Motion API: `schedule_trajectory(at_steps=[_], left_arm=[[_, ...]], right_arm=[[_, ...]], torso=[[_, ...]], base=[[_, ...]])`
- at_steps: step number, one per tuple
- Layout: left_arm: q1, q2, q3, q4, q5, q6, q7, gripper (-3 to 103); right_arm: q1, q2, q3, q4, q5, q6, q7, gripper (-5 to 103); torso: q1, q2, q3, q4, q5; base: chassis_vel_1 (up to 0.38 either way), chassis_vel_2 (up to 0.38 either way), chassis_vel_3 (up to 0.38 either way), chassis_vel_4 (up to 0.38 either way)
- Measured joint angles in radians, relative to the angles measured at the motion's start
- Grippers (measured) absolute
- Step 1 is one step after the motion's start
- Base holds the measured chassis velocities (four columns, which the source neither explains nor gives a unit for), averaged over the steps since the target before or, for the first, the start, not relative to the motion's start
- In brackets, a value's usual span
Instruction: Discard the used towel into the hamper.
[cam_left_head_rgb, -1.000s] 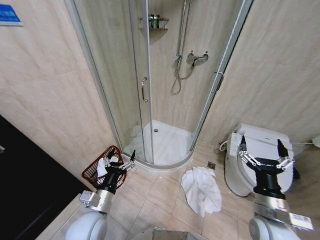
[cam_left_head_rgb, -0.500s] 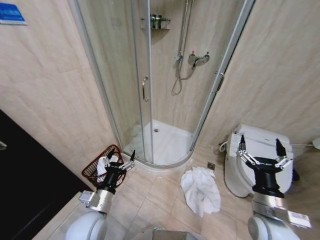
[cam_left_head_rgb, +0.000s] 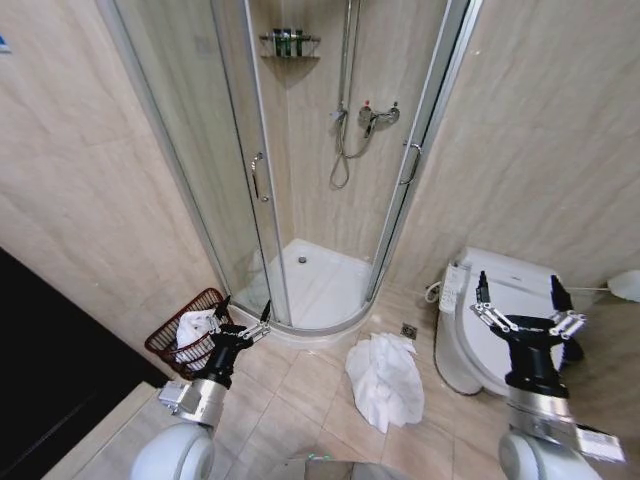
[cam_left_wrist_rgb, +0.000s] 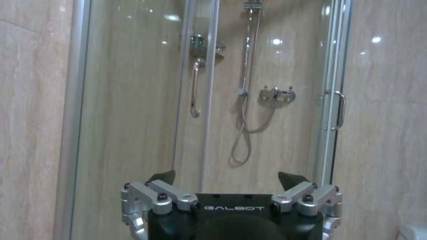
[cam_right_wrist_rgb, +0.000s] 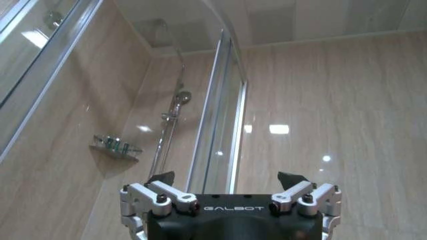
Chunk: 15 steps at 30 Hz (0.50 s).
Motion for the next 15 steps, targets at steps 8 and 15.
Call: schedule_trajectory(at_steps=[8, 15], left_arm=[[0.0, 0.0, 0.0, 0.0, 0.0, 0.0, 0.0, 100], [0.0, 0.0, 0.0, 0.0, 0.0, 0.0, 0.0, 100]], right_arm=[[0.004, 0.0, 0.016, -0.005, 0.01, 0.002, 0.01, 100], [0.005, 0.0, 0.022, -0.002, 0.023, 0.008, 0.022, 100]], torso=[[0.0, 0.0, 0.0, -0.0001, 0.0004], [0.0, 0.0, 0.0, -0.0001, 0.0004]], base=[[-0.027, -0.025, -0.055, -0.05], [-0.093, -0.077, -0.046, -0.067]])
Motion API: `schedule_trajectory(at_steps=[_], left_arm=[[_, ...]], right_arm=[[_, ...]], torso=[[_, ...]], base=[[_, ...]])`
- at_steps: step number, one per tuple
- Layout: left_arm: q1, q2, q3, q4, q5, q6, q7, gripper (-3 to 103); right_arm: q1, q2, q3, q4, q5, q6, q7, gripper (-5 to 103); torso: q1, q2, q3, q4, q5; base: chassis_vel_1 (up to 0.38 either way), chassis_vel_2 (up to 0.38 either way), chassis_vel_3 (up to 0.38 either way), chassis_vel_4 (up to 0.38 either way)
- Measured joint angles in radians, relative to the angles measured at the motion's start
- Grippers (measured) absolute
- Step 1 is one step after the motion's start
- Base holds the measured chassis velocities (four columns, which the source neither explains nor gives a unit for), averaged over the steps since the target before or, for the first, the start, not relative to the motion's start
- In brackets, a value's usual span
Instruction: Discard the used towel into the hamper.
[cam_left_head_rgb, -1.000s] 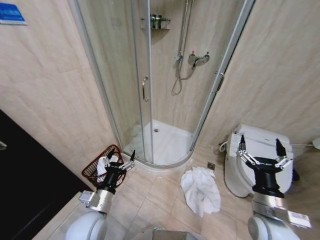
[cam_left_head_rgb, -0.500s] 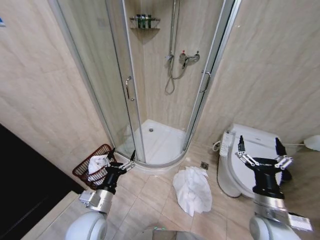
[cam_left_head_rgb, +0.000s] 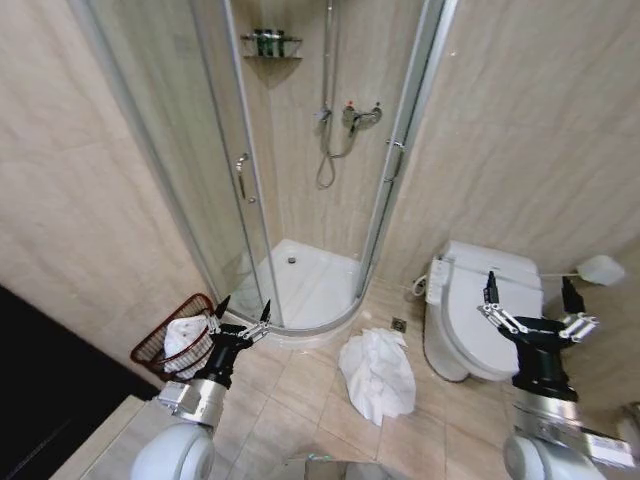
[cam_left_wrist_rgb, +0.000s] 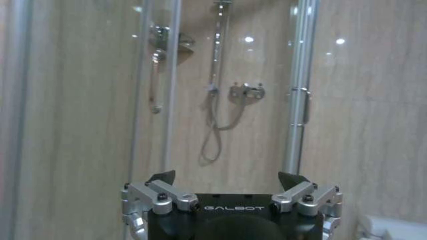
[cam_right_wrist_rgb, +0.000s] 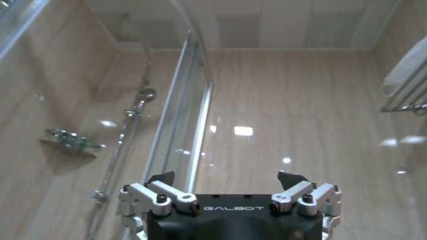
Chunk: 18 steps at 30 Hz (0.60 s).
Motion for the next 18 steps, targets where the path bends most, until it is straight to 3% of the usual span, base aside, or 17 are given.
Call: schedule_trajectory(at_steps=[18], left_arm=[[0.0, 0.0, 0.0, 0.0, 0.0, 0.0, 0.0, 100]], right_arm=[[-0.002, -0.004, -0.002, 0.009, 0.011, 0.01, 0.024, 100]], torso=[[-0.003, -0.006, -0.004, -0.0001, 0.0]], base=[[-0.059, -0.07, -0.066, -0.061]])
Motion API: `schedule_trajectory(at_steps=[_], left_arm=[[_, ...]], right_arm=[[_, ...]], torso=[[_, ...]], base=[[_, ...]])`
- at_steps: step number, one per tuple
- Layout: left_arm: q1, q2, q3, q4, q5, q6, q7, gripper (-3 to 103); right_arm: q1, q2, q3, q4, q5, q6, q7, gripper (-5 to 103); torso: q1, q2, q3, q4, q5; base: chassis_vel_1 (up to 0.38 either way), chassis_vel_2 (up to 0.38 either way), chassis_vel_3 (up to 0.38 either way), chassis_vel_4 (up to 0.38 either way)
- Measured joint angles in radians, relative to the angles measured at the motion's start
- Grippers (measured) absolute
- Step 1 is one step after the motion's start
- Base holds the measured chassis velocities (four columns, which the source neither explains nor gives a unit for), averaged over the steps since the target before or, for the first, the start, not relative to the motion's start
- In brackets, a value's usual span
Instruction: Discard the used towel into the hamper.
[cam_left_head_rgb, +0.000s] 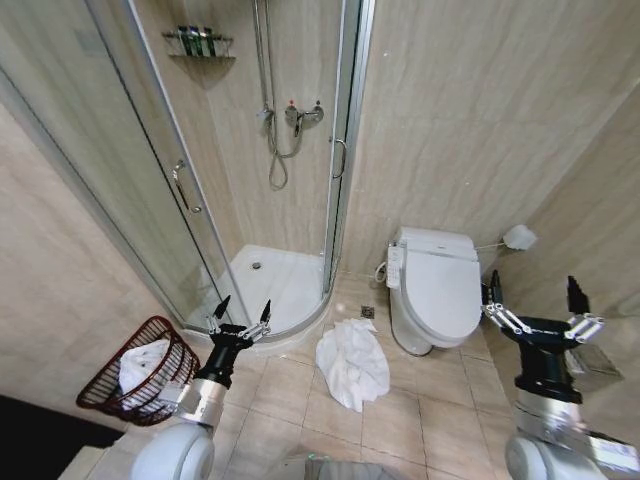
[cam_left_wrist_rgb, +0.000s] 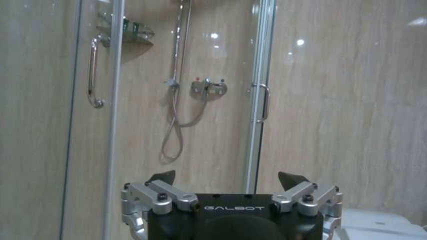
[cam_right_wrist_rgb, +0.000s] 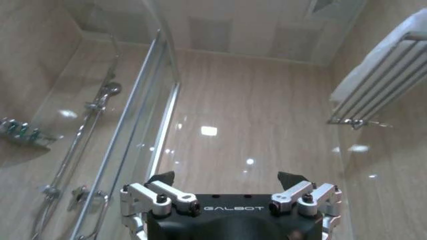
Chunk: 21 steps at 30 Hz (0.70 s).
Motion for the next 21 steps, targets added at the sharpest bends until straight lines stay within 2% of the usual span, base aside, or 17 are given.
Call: schedule_trajectory(at_steps=[8, 10, 11, 14, 15, 17, 18, 21], left_arm=[[0.0, 0.0, 0.0, 0.0, 0.0, 0.0, 0.0, 100], [0.0, 0.0, 0.0, 0.0, 0.0, 0.0, 0.0, 100], [0.0, 0.0, 0.0, 0.0, 0.0, 0.0, 0.0, 100], [0.0, 0.0, 0.0, 0.0, 0.0, 0.0, 0.0, 100], [0.0, 0.0, 0.0, 0.0, 0.0, 0.0, 0.0, 100], [0.0, 0.0, 0.0, 0.0, 0.0, 0.0, 0.0, 100], [0.0, 0.0, 0.0, 0.0, 0.0, 0.0, 0.0, 100], [0.0, 0.0, 0.0, 0.0, 0.0, 0.0, 0.0, 100]], right_arm=[[0.018, -0.016, 0.003, 0.007, 0.011, -0.018, 0.045, 100], [0.019, -0.026, 0.027, 0.016, 0.045, -0.062, 0.049, 100], [0.019, -0.026, 0.027, 0.016, 0.045, -0.062, 0.049, 100], [-0.008, -0.044, 0.077, 0.018, 0.102, -0.157, 0.036, 100], [-0.008, -0.044, 0.077, 0.018, 0.102, -0.157, 0.036, 100], [-0.011, -0.069, 0.085, -0.009, 0.144, -0.205, 0.057, 100], [-0.011, -0.069, 0.085, -0.009, 0.144, -0.205, 0.057, 100], [-0.023, -0.088, 0.093, -0.015, 0.204, -0.297, 0.094, 100]], torso=[[-0.018, -0.039, -0.021, -0.0001, 0.0001], [-0.026, -0.057, -0.031, -0.0001, 0.0], [-0.026, -0.057, -0.031, -0.0001, 0.0], [-0.037, -0.08, -0.043, -0.0004, -0.0001], [-0.037, -0.08, -0.043, -0.0004, -0.0001], [-0.043, -0.094, -0.051, -0.0002, 0.0002], [-0.043, -0.094, -0.051, -0.0002, 0.0002], [-0.054, -0.119, -0.064, -0.0002, 0.0]], base=[[0.0, 0.0, 0.0, 0.0], [0.0, 0.0, 0.0, 0.0], [0.0, 0.0, 0.0, 0.0], [0.0, 0.0, 0.0, 0.0], [0.0, 0.0, 0.0, 0.0], [0.0, 0.0, 0.0, 0.0], [0.0, 0.0, 0.0, 0.0], [0.0, 0.0, 0.0, 0.0]])
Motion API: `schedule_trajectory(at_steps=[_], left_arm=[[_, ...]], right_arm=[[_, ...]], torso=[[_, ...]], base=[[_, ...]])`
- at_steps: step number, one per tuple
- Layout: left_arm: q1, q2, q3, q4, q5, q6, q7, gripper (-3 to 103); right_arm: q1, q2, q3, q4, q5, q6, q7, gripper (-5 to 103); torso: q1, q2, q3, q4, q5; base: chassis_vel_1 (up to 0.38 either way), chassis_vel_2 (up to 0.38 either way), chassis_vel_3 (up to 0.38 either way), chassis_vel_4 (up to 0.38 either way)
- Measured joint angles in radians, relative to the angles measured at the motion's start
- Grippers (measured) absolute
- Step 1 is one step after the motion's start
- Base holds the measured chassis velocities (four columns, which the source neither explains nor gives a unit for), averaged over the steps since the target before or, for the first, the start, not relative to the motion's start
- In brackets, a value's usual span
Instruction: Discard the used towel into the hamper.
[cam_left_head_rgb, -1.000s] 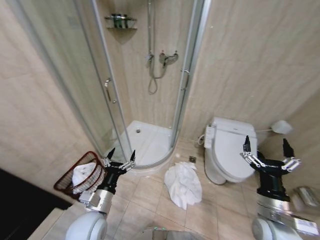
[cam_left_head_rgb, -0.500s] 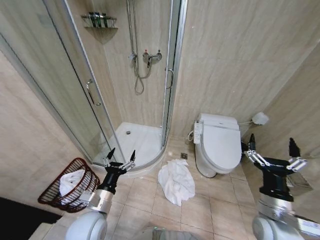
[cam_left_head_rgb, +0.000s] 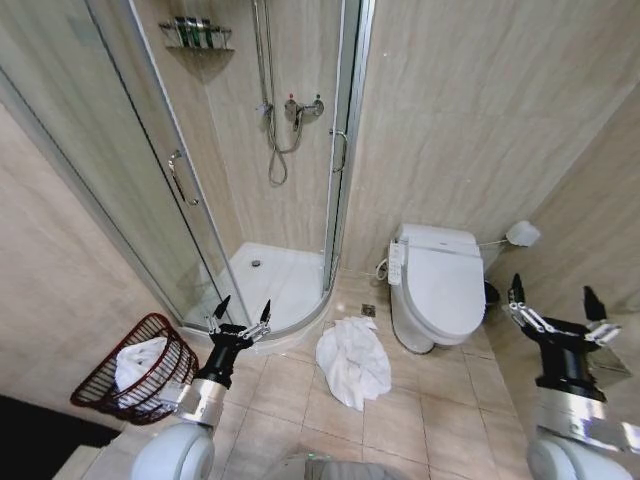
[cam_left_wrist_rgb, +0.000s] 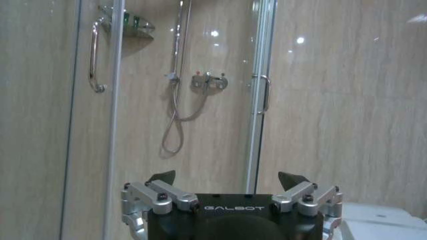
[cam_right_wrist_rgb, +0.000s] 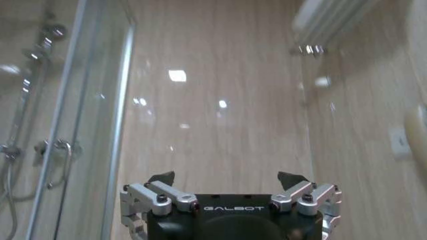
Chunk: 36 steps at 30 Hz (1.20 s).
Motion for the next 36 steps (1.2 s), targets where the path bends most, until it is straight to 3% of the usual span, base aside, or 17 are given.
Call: schedule_trajectory(at_steps=[6, 10, 17, 26, 29, 31, 36], left_arm=[[0.0, 0.0, 0.0, 0.0, 0.0, 0.0, 0.0, 100], [0.0, 0.0, 0.0, 0.0, 0.0, 0.0, 0.0, 100], [0.0, 0.0, 0.0, 0.0, 0.0, 0.0, 0.0, 100], [0.0, 0.0, 0.0, 0.0, 0.0, 0.0, 0.0, 100], [0.0, 0.0, 0.0, 0.0, 0.0, 0.0, 0.0, 100], [0.0, 0.0, 0.0, 0.0, 0.0, 0.0, 0.0, 100], [0.0, 0.0, 0.0, 0.0, 0.0, 0.0, 0.0, 100]], right_arm=[[-0.013, -0.006, -0.04, -0.003, 0.052, -0.062, 0.029, 100], [-0.008, 0.009, -0.147, -0.045, 0.094, -0.08, -0.005, 100], [-0.029, 0.076, -0.238, -0.102, 0.014, -0.048, -0.075, 100], [0.015, 0.105, -0.264, -0.224, 0.034, -0.039, -0.138, 100], [0.045, 0.105, -0.276, -0.272, 0.033, -0.038, -0.117, 100], [0.077, 0.105, -0.3, -0.314, 0.009, -0.008, -0.04, 100], [0.116, 0.105, -0.336, -0.333, -0.052, 0.002, 0.055, 100]], torso=[[-0.012, -0.025, -0.014, -0.0001, -0.0004], [-0.024, -0.054, -0.03, 0.0002, -0.0002], [-0.041, -0.09, -0.049, 0.0001, -0.0001], [-0.058, -0.13, -0.072, 0.0, -0.0002], [-0.064, -0.142, -0.078, 0.0, -0.0001], [-0.07, -0.156, -0.086, 0.0001, 0.0], [-0.081, -0.18, -0.099, 0.0001, 0.0]], base=[[0.0, 0.0, 0.0, 0.0], [0.0, 0.0, 0.0, 0.0], [0.0, 0.0, 0.0, 0.0], [0.0, 0.0, 0.0, 0.0], [0.0, 0.0, 0.0, 0.0], [0.0, 0.0, 0.0, 0.0], [0.0, 0.0, 0.0, 0.0]])
